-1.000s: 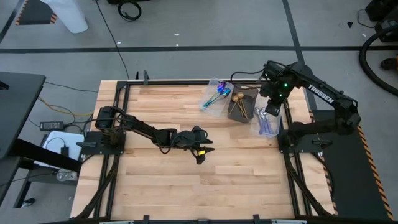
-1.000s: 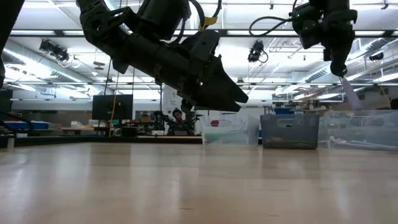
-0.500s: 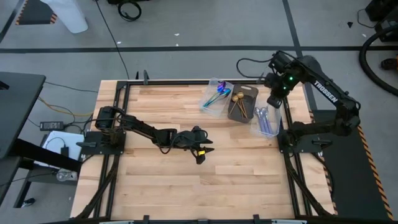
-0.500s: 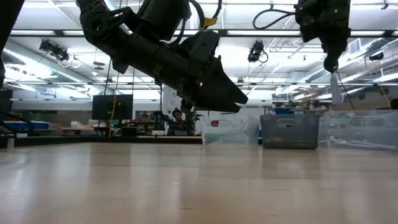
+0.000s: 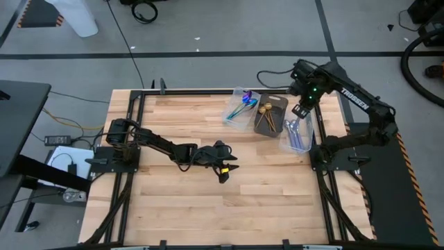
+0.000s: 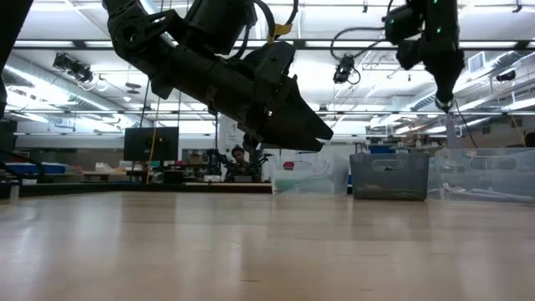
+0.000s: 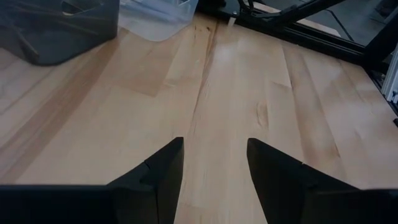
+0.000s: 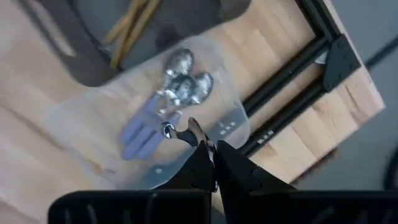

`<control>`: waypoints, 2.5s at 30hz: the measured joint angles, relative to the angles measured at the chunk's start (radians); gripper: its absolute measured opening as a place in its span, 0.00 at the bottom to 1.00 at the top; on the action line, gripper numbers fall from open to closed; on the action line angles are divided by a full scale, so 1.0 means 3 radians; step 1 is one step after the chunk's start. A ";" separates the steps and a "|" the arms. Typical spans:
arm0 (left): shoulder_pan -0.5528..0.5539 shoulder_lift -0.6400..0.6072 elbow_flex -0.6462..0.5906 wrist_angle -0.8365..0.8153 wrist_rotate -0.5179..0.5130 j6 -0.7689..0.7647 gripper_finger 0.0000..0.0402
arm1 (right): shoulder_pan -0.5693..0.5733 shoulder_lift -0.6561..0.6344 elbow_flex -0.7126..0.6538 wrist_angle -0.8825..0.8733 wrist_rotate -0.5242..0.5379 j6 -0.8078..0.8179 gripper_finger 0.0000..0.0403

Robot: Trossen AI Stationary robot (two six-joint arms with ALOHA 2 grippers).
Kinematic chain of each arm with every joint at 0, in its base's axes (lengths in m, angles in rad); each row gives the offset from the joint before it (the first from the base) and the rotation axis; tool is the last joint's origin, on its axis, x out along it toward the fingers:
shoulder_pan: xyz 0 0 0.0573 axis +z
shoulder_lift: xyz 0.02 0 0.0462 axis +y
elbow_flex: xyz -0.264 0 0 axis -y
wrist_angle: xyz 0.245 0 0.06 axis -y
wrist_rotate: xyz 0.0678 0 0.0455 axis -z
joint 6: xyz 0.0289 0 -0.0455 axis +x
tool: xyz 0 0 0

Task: Sort silverware by color (type)
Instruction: Put the purple spoon into the right transparent bin, then return to Home Position

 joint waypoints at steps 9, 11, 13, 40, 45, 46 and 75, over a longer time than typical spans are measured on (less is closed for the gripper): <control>0.0000 0.0000 0.0000 -0.0010 0.0000 0.0000 0.46 | 0.0053 0.0238 -0.0498 0.0181 0.0321 0.0125 0.04; 0.0000 0.0000 0.0000 -0.0033 0.0000 0.0000 0.46 | 0.0053 0.0262 -0.0614 0.0263 0.0240 0.0085 0.04; 0.0000 0.0000 0.0000 -0.0043 0.0000 -0.0001 0.46 | 0.0053 0.0289 -0.0716 0.0306 0.0168 0.0053 0.04; 0.0004 0.0000 0.0000 -0.0053 0.0000 0.0000 0.46 | 0.0091 0.0382 -0.1423 0.0599 -0.0564 -0.0441 0.06; 0.0004 0.0000 0.0000 -0.0053 -0.0001 -0.0001 0.46 | 0.0091 0.0383 -0.1530 0.0771 -0.0526 -0.0353 0.15; 0.0004 0.0000 0.0000 -0.0054 -0.0001 -0.0001 0.46 | 0.0091 0.0383 -0.1531 0.0795 -0.0521 -0.0353 0.17; 0.0189 -0.1208 -0.1307 0.0921 -0.0351 0.0265 0.35 | 0.0564 -0.1754 -0.2240 0.3067 -0.1229 0.0084 0.30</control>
